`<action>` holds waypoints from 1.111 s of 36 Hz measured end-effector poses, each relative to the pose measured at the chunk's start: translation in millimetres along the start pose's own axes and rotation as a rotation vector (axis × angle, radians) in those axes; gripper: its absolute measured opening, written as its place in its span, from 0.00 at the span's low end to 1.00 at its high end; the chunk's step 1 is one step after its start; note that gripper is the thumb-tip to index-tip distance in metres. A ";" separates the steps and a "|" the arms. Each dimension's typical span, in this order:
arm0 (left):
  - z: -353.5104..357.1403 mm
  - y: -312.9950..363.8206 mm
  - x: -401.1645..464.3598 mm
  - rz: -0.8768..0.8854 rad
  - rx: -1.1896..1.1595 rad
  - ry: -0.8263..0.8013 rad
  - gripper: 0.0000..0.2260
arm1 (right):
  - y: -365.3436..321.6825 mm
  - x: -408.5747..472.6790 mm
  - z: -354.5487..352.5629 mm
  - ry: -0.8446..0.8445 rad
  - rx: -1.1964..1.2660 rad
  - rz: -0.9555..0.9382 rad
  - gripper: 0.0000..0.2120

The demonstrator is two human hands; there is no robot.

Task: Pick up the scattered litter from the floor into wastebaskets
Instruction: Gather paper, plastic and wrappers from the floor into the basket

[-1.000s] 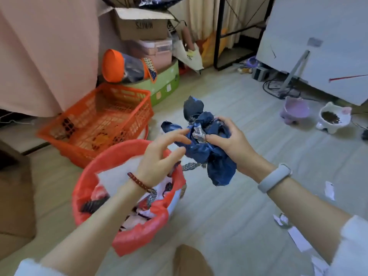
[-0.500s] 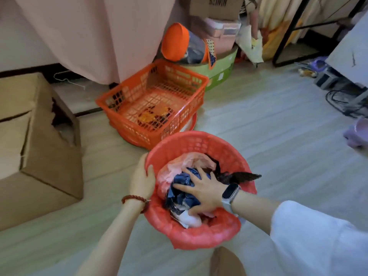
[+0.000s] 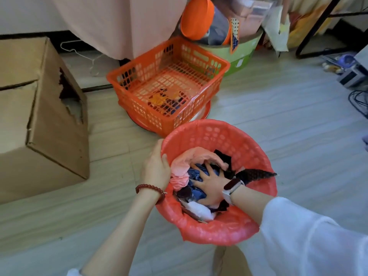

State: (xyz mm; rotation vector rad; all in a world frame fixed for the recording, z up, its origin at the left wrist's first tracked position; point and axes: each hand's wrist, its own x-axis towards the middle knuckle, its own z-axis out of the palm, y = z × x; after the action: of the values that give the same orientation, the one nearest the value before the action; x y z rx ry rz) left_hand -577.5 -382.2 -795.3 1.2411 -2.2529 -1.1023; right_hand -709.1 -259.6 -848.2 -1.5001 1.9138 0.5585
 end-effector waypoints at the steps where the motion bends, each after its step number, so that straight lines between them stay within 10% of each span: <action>1: -0.4 0.7 -0.2 -0.005 0.006 -0.002 0.21 | 0.6 -6.9 -7.9 -0.033 0.080 -0.005 0.35; 6: -2.5 4.9 -2.0 -0.029 0.013 -0.017 0.21 | 9.9 -65.1 -46.6 -0.002 0.629 -0.049 0.23; 13: -3.3 11.1 -5.9 -0.048 0.034 -0.024 0.21 | 35.3 -126.5 -46.1 0.887 0.365 0.137 0.22; 18: -5.8 14.4 -7.4 -0.052 0.055 -0.028 0.21 | 40.5 -137.1 -45.2 0.461 0.192 0.540 0.16; 28: -6.8 17.5 -8.0 -0.032 0.106 -0.027 0.21 | 5.6 -106.6 -56.5 0.708 0.649 0.139 0.33; 40: -2.9 10.6 -6.1 -0.008 0.073 0.002 0.21 | 0.9 -2.6 12.5 0.196 0.112 0.095 0.46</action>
State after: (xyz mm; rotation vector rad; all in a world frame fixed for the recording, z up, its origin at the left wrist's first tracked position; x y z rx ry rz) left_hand -578.2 -375.2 -784.9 1.2801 -2.3076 -1.0292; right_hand -706.8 -249.3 -855.3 -1.4429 2.1388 0.3497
